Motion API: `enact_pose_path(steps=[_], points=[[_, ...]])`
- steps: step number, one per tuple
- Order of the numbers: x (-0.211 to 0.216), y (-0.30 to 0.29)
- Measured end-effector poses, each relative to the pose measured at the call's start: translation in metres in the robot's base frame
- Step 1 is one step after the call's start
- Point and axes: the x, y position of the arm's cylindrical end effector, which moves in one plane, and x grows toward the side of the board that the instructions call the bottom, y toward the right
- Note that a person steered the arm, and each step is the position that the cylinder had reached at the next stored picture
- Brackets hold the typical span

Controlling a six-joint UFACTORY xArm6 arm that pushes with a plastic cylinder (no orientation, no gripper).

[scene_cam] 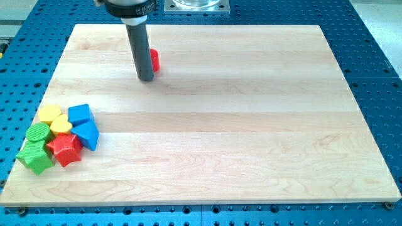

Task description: Place the red circle to the top right of the board

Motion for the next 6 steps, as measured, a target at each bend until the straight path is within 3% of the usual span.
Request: enact_pose_path(steps=[1,2,4,5,6], points=[[-0.005,-0.023],[-0.037,0.006],[-0.044,0.187],[-0.051,0.153],[-0.079,0.21]])
